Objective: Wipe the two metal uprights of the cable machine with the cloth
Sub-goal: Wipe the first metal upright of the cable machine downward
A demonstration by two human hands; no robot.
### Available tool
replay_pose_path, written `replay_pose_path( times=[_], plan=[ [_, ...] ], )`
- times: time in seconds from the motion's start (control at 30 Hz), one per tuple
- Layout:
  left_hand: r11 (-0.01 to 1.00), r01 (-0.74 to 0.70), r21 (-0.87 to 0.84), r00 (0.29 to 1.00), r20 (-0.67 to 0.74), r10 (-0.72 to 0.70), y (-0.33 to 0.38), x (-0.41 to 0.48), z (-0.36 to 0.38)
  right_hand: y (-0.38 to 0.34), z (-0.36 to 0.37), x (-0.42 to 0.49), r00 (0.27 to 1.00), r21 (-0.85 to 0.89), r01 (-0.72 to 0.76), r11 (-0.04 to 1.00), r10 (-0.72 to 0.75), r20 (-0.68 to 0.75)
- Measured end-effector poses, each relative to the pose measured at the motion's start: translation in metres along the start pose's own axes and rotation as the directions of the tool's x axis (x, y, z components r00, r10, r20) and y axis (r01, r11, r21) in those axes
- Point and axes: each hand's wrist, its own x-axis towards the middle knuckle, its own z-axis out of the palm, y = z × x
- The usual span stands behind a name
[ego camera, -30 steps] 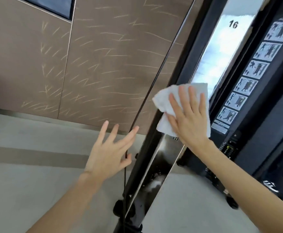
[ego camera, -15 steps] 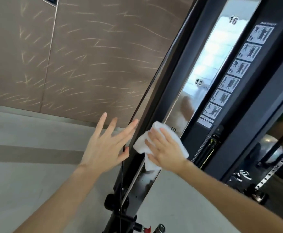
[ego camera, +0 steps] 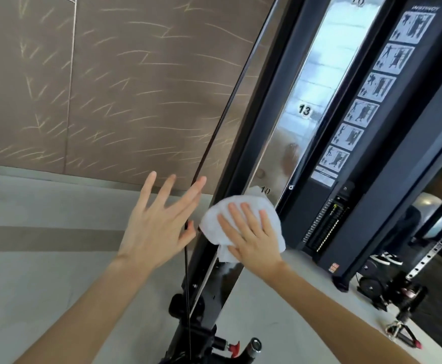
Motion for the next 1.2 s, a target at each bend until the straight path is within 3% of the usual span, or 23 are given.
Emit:
replay_pose_path(
  times=[0.07, 0.13, 0.27, 0.4, 0.47, 0.6, 0.77, 1.0, 1.1, 1.2],
  plan=[
    [1.000, 0.002, -0.002, 1.000, -0.001, -0.002, 0.001, 0.000, 0.000, 0.016, -0.002, 0.000, 0.990, -0.024, 0.137, 0.990, -0.138, -0.023],
    [1.000, 0.012, 0.002, 1.000, 0.008, -0.012, 0.002, 0.001, 0.001, 0.046, -0.010, 0.013, 0.985, -0.013, 0.157, 0.988, -0.157, -0.073],
    [1.000, 0.017, 0.000, 0.999, 0.042, -0.017, 0.005, 0.002, 0.003, 0.115, -0.033, 0.067, 0.960, 0.034, -0.127, 0.991, 0.132, -0.247],
    [0.999, 0.037, -0.001, 0.998, 0.044, -0.037, 0.009, 0.002, 0.005, 0.127, -0.039, 0.097, 0.877, 0.175, -0.353, 0.919, 0.391, -0.281],
    [0.999, 0.050, -0.008, 0.998, 0.044, -0.050, 0.010, 0.001, 0.006, 0.093, -0.028, 0.085, 0.890, 0.190, -0.345, 0.919, 0.385, -0.245],
    [0.997, 0.077, -0.004, 0.996, 0.050, -0.077, 0.013, 0.001, 0.008, 0.029, -0.007, 0.032, 0.966, 0.128, -0.200, 0.971, 0.217, -0.139],
    [0.999, 0.050, 0.020, 0.998, 0.031, -0.050, 0.012, -0.001, 0.000, 0.052, -0.010, 0.025, 0.986, 0.086, -0.049, 0.995, 0.062, -0.152],
    [0.998, 0.047, 0.050, 0.998, 0.033, -0.049, 0.014, 0.000, 0.000, 0.142, -0.042, 0.110, 0.884, 0.150, -0.290, 0.945, 0.325, -0.337],
    [0.997, 0.067, 0.034, 0.997, 0.026, -0.068, 0.019, 0.002, 0.005, 0.123, -0.035, 0.109, 0.854, 0.204, -0.328, 0.922, 0.382, -0.353],
    [0.996, 0.088, 0.019, 0.996, 0.012, -0.088, 0.022, 0.004, 0.007, 0.074, -0.018, 0.069, 0.896, 0.246, -0.286, 0.926, 0.350, -0.274]
  ],
)
